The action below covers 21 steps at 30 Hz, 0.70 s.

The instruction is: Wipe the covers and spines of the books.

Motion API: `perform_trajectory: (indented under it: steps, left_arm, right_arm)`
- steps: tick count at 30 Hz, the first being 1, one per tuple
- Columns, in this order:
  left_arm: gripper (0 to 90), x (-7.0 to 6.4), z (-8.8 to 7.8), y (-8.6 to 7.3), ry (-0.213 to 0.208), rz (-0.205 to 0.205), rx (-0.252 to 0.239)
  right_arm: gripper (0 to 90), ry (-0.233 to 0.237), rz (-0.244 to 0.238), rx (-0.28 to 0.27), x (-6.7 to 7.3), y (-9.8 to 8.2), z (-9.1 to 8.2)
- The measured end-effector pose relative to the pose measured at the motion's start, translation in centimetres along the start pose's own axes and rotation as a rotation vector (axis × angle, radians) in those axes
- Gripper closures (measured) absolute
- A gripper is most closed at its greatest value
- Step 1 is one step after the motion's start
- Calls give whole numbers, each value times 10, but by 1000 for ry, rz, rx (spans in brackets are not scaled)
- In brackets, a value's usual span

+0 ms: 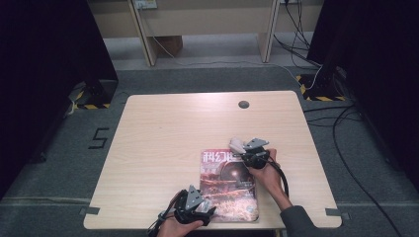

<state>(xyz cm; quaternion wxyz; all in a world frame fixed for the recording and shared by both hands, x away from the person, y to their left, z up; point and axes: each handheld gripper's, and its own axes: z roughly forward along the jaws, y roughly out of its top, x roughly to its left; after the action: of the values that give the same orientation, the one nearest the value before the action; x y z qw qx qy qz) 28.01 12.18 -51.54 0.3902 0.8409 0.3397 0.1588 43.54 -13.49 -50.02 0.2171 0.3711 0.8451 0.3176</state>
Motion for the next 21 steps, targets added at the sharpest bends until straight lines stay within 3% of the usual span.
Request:
perform_trajectory:
  steps: [6,8,10,11,16,17,18,19,20,21]
  left_arm:
    - [210,0,0,0,1,-2,0]
    - [209,0,0,0,1,-1,0]
    - [210,0,0,0,0,-2,0]
    - [210,1,0,0,-4,-5,-1]
    - [209,1,0,0,-4,-4,0]
    - [209,1,0,0,-3,-4,-1]
    - [209,1,0,0,-3,-4,-1]
    - [209,1,0,0,-5,-2,0]
    - [209,1,0,0,-5,-2,0]
    - [209,1,0,0,-5,-2,0]
  right_arm:
    - [753,-10,-5,3,-1,0,0]
    - [756,-53,-13,8,-5,1,1]
    - [757,-72,-5,10,-9,0,1]
    - [757,-73,40,3,-16,-2,2]
    - [767,-81,47,5,-15,-2,1]
    - [769,-39,55,4,-12,-2,1]
    - [769,-39,55,4,-12,-2,1]
    - [770,17,41,-2,-3,-2,0]
    - [770,17,41,-2,-3,-2,0]
    - [770,45,-2,-2,8,1,-1]
